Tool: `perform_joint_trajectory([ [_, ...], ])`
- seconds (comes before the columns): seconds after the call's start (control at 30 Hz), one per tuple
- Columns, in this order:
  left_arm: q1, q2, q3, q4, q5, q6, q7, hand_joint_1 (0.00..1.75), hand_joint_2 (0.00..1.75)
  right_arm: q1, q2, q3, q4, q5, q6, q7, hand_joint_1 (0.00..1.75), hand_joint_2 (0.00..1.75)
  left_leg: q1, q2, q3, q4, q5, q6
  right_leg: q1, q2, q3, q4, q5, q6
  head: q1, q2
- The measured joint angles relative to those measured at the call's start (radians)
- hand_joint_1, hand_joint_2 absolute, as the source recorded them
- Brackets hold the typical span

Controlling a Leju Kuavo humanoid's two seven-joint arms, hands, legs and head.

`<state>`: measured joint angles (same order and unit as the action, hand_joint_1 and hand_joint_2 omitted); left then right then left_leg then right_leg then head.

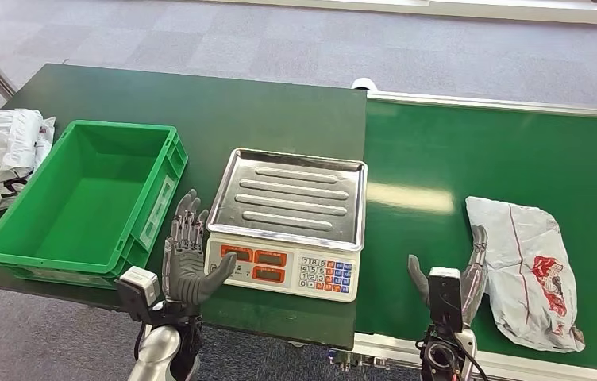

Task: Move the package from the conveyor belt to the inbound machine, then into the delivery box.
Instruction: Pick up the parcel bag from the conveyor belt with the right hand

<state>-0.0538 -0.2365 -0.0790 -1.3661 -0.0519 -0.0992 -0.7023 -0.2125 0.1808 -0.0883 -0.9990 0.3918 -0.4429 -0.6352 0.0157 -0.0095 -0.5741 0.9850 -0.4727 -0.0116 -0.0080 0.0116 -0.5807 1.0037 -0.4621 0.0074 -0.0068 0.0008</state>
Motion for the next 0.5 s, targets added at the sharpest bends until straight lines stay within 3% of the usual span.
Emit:
perform_joint_trajectory([
  [0.5, 0.000, 0.000, 0.000, 0.000, 0.000, 0.000, 0.000, 0.00, 1.75, -0.010, -0.004, -0.011, 0.036, 0.000, 0.000, 0.000, 0.00, 1.75, 0.000, 0.000, 0.000, 0.000, 0.000, 0.000, 0.000, 0.000, 0.000, 0.000, 0.000, 0.000, 0.000, 0.000],
])
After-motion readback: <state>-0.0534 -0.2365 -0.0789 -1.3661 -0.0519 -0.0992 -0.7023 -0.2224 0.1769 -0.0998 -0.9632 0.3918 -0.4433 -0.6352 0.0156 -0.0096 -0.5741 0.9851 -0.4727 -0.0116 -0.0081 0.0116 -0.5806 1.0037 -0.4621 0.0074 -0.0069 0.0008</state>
